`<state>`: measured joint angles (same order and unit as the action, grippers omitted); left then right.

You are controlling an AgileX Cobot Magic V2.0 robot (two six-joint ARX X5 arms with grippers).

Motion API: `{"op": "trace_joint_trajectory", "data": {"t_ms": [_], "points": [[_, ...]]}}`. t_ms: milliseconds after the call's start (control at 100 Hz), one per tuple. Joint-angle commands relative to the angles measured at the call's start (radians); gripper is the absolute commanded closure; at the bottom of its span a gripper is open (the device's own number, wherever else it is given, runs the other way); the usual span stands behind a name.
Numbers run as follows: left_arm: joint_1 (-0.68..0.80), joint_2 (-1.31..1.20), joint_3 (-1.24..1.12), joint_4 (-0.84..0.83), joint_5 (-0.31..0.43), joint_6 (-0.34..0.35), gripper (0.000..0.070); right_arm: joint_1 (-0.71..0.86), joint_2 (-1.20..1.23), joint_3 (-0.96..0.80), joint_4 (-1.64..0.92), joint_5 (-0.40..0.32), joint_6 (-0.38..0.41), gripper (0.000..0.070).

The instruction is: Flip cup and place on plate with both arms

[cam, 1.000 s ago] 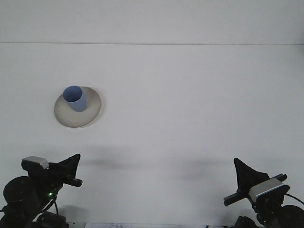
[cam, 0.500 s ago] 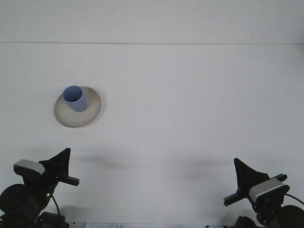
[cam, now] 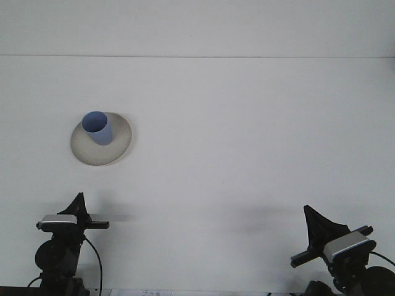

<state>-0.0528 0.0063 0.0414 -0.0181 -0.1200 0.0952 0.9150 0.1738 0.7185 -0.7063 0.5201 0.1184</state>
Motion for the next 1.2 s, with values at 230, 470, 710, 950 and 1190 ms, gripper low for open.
{"op": "trace_joint_trajectory", "data": {"t_ms": [230,470,710,950,1190], "points": [[0.001,-0.003,-0.027,0.029,-0.013,-0.045,0.0686,0.010,0.003,0.008,0.011,0.003,-0.003,0.0693],[0.001,-0.003,-0.027,0.028,-0.013,-0.044,0.0686,0.009,0.003,0.008,0.011,0.003,-0.003,0.0693],[0.001,-0.003,-0.027,0.028,-0.013,-0.044,0.0685,0.010,0.003,0.008,0.011,0.003,-0.003,0.0693],[0.001,-0.003,-0.027,0.028,-0.013,-0.044,0.0685,0.009,0.003,0.008,0.011,0.003,-0.003,0.0693],[0.001,-0.003,-0.027,0.028,-0.013,-0.044,0.0686,-0.126,0.002,-0.032,0.077,0.000,-0.087,0.0693]]}}
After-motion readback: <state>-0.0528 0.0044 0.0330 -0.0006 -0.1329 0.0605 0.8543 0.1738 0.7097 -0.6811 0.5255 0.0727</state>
